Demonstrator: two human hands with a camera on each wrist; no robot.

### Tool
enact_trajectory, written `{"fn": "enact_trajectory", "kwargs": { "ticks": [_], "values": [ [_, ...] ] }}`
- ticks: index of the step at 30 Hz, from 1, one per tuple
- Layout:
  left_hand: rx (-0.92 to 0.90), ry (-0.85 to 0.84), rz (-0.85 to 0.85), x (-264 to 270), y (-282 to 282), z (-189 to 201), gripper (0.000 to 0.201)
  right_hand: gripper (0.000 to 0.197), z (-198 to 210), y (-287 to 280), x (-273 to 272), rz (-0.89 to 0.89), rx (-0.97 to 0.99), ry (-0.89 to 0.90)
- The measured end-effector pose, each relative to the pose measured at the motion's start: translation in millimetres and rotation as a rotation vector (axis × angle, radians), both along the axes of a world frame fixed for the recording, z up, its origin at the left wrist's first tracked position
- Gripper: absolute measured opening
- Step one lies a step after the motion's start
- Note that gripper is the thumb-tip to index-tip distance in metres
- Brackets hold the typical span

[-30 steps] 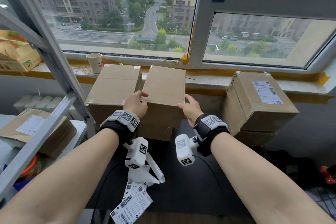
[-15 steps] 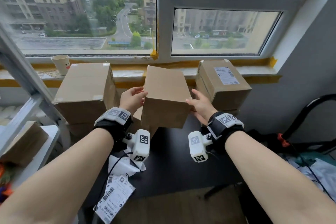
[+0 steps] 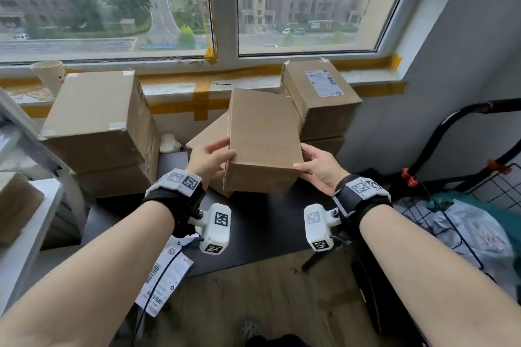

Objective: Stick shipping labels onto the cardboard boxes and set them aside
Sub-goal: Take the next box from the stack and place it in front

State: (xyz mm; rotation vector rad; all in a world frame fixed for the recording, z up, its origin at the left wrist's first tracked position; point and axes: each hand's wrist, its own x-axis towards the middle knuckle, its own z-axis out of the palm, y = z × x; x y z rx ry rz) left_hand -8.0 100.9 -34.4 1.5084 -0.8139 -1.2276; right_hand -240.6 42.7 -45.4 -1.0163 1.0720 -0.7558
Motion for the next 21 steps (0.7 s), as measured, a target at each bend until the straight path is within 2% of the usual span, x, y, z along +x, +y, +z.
{"fn": "enact_trajectory", "kwargs": {
  "ticks": [4, 8, 11, 15, 21],
  "values": [
    [-0.027, -0.020, 0.039, 11.8, -6.3, 17.9, 0.043, 0.058, 21.0, -10.2, 9.5, 0.014, -0.048, -0.050],
    [-0.102, 0.060, 0.074, 27.9, -9.3, 34.4, 0.046, 0.061, 42.1, -25.3, 30.0, 0.031, -0.122, -0.080],
    [-0.127, 0.056, 0.123, 40.9, -11.8, 38.9, 0.049, 0.061, 52.4, -32.9, 46.5, 0.073, -0.157, -0.110],
    [-0.094, 0.053, 0.177, 50.7, -12.8, 33.8, 0.050, 0.065, 54.4, -37.4, 60.3, 0.095, -0.144, -0.134],
    [-0.027, 0.089, 0.123, 45.6, -20.4, 27.3, 0.049, 0.067, 49.0, -46.5, 60.1, 0.096, -0.089, -0.088]
  ]
}}
